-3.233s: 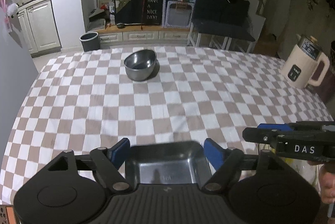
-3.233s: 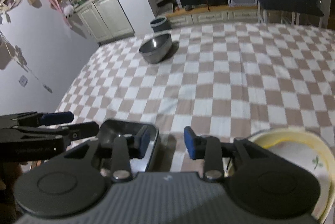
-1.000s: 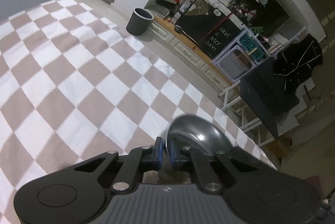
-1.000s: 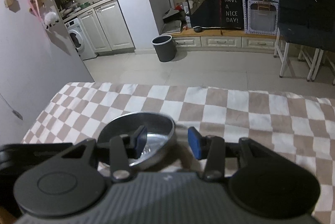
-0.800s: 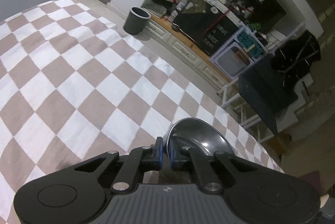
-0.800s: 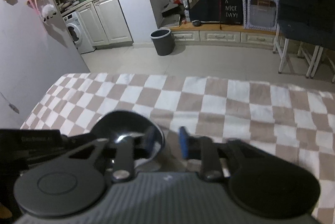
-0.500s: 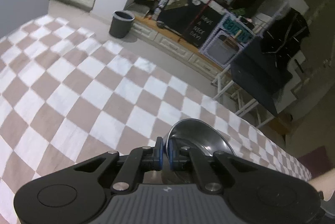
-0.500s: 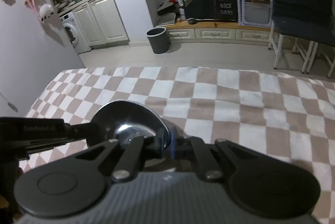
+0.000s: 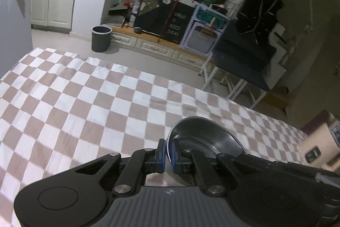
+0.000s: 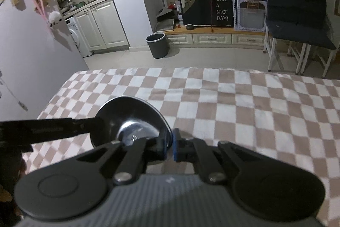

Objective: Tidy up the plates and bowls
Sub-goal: 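Carry the steel bowl with both tools and lower it into the stacked pans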

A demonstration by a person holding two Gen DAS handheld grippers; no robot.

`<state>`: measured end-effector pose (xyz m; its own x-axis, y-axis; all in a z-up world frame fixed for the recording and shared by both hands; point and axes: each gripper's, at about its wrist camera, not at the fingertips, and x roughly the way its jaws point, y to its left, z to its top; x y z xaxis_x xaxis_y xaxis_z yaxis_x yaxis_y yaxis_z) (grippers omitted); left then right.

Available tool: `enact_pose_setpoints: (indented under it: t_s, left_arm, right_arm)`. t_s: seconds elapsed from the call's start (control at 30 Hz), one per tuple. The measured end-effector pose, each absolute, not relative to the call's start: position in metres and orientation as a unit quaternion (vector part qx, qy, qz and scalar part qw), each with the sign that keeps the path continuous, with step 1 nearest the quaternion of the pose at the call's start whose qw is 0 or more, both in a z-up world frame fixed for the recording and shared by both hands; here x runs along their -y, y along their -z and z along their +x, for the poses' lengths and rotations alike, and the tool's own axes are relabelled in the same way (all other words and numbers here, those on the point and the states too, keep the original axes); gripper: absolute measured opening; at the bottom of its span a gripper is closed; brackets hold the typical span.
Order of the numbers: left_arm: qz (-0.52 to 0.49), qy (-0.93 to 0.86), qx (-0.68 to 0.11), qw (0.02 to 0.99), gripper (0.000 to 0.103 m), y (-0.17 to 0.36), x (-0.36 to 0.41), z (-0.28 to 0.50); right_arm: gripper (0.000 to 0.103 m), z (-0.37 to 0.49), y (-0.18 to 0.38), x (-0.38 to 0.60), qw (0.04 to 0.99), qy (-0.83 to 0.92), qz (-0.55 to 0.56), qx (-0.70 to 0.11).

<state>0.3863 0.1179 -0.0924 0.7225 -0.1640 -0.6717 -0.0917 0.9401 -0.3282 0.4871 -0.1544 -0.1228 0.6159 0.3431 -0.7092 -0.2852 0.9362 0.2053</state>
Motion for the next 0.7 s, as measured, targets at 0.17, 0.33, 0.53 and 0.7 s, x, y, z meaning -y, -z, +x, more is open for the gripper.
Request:
enact_pose_setpoints:
  t_s: [0.17, 0.33, 0.53, 0.7]
  left_arm:
    - [-0.165, 0.039, -0.366, 0.915, 0.005, 0.076, -0.11, 0.346]
    - [-0.16, 0.046, -0.365, 0.916, 0.005, 0.067, -0.11, 0.303]
    - [-0.161, 0.04, -0.372, 0.913, 0.005, 0.066, -0.122, 0.26]
    - [-0.173, 0.025, -0.382, 0.907, 0.006, 0.069, -0.134, 0.237]
  right_arm:
    - [0.007, 0.443, 0.107, 0.17, 0.9, -0.178, 0.042, -0.396]
    - [0.007, 0.408, 0.1, 0.172, 0.894, -0.182, 0.062, -0.404]
    - [0.007, 0.362, 0.099, 0.158, 0.885, -0.199, 0.06, -0.415]
    - [0.007, 0.336, 0.113, 0.149, 0.871, -0.211, 0.074, -0.437]
